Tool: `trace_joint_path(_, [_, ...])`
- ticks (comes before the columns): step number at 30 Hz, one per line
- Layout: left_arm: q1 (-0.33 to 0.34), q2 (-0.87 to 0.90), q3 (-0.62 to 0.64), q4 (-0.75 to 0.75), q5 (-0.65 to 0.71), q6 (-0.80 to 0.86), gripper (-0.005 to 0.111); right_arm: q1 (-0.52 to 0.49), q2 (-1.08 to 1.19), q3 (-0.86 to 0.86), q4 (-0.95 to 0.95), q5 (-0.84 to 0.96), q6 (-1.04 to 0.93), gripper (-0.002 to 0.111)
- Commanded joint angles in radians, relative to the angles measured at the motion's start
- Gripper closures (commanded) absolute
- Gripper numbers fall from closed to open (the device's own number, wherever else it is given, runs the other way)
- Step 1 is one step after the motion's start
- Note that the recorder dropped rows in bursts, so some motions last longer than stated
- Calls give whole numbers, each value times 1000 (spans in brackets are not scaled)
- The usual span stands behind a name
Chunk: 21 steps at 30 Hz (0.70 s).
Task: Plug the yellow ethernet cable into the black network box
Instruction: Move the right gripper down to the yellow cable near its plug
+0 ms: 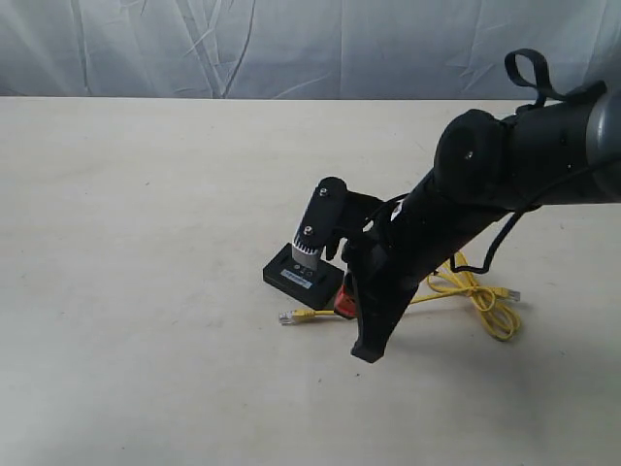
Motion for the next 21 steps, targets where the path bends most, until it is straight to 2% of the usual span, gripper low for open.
trace_joint_path(1, [-10,-5,5,0,2,0,107,4,9,-3,-13,-36,-16,109])
trace_joint_path(7, [-10,-5,5,0,2,0,107,4,53,-3,-26,-50,-18,108])
trace_joint_path(10, [-10,-5,5,0,2,0,107,4,66,-3,-26,-65,-36,95])
trace_joint_path(12, [-10,-5,5,0,2,0,107,4,68,-3,-26,-65,-56,82])
trace_joint_path(15, [-10,-5,5,0,2,0,107,4,69,-3,-22,-69,-79,72])
trace_joint_path(21, [-10,-5,5,0,2,0,107,4,84,-3,-22,-76,-99,71])
